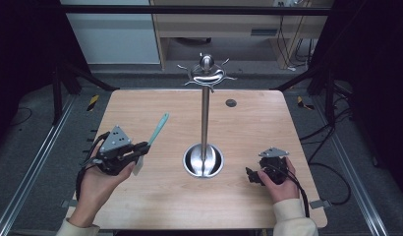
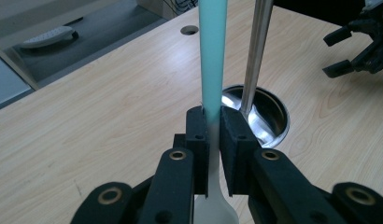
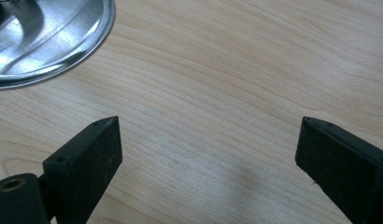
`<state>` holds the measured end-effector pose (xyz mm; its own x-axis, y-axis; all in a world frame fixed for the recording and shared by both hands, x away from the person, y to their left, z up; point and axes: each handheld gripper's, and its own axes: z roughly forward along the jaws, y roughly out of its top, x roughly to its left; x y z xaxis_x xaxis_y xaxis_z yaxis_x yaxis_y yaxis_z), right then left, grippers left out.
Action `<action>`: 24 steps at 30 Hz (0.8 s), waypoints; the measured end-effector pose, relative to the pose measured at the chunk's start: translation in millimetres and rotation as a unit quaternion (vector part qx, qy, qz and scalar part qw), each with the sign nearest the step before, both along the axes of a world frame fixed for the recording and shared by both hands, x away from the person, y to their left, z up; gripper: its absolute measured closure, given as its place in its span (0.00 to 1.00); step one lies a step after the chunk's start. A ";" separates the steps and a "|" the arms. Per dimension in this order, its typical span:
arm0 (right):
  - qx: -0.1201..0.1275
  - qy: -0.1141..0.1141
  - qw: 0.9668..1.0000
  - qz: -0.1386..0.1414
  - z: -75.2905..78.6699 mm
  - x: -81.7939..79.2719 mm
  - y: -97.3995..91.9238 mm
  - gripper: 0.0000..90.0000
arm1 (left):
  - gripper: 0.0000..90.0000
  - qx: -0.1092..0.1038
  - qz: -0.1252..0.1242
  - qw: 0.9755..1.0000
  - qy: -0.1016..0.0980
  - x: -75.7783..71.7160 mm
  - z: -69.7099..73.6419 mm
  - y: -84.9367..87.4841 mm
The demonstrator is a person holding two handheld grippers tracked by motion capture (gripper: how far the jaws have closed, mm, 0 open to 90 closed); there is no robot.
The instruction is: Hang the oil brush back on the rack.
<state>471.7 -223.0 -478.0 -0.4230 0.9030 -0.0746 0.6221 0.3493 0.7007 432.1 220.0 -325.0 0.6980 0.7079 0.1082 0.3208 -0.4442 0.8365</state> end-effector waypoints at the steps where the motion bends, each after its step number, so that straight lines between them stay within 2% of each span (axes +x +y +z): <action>1: 0.000 0.000 1.000 0.000 -0.1 0.1 0.0 0.09 | 0.91 0.000 -0.001 1.000 -0.002 0.0 2.0 -0.8; 11: 0.000 -0.002 1.000 0.000 0.1 0.0 -0.3 0.09 | 0.91 -0.015 -0.008 1.000 -0.024 -0.5 19.1 -8.1; 17: -0.002 -0.003 1.000 0.001 0.0 0.0 -0.6 0.09 | 0.91 -0.022 -0.010 0.999 -0.031 -0.2 24.8 -10.5; 24: 0.001 -0.001 1.000 -0.001 0.3 -0.3 -0.4 0.09 | 0.91 -0.039 -0.010 0.998 -0.042 -1.0 31.2 -11.6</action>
